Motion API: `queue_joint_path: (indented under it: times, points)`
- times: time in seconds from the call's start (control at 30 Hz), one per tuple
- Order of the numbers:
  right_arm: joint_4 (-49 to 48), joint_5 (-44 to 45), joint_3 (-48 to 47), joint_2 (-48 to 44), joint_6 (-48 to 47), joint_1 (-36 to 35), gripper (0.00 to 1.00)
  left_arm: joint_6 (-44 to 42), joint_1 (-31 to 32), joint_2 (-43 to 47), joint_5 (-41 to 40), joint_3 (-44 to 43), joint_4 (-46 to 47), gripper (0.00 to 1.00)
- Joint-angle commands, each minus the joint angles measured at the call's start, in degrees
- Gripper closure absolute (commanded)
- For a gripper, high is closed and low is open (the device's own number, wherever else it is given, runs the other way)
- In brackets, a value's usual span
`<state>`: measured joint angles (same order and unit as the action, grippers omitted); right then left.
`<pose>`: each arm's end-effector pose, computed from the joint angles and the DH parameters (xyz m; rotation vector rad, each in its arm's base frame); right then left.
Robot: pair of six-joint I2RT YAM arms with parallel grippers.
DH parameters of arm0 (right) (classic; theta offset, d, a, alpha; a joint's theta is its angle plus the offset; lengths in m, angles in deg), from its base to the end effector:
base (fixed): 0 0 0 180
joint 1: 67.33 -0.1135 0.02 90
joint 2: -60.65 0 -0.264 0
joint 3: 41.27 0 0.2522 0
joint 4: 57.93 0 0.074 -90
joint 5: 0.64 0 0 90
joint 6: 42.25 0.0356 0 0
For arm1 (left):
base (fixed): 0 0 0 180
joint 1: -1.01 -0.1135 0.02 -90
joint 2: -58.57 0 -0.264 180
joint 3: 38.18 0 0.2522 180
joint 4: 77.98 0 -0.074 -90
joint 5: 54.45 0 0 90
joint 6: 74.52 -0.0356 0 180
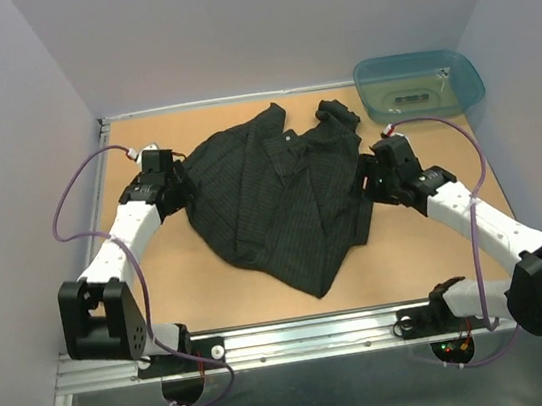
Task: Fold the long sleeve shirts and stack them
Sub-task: Flatten the shirt out
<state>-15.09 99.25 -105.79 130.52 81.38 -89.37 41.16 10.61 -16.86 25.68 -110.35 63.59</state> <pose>0.2368 0.0893 0.2566 0.3224 2.3882 0.2453 0.2838 -0.0418 0.2821 -0.4075 2.2518 -0.1226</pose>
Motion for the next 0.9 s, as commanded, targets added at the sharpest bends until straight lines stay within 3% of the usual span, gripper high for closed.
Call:
queue_joint_path:
  times: [0.0,0.23,0.6,0.87]
  points:
    - [-5.78,-9.43,3.28,-2.54,3.72,-0.28,0.30,-2.03,-0.20,-5.75,-0.49,-3.09,3.40,0.18]
    - [-11.15,-14.11,7.08,-0.35,5.31,-0.37,0.30,-5.45,2.52,-22.88,-8.84,-13.02,2.43,0.23]
    - [-12.47,-15.07,7.70,1.15,5.04,-0.37,0.30,-14.07,9.20,-36.96,-23.35,-26.22,3.04,0.32]
    - [-13.52,-15.51,8.14,2.20,5.31,-0.37,0.30,-14.33,10.52,-42.77,-27.83,-29.30,2.96,0.48]
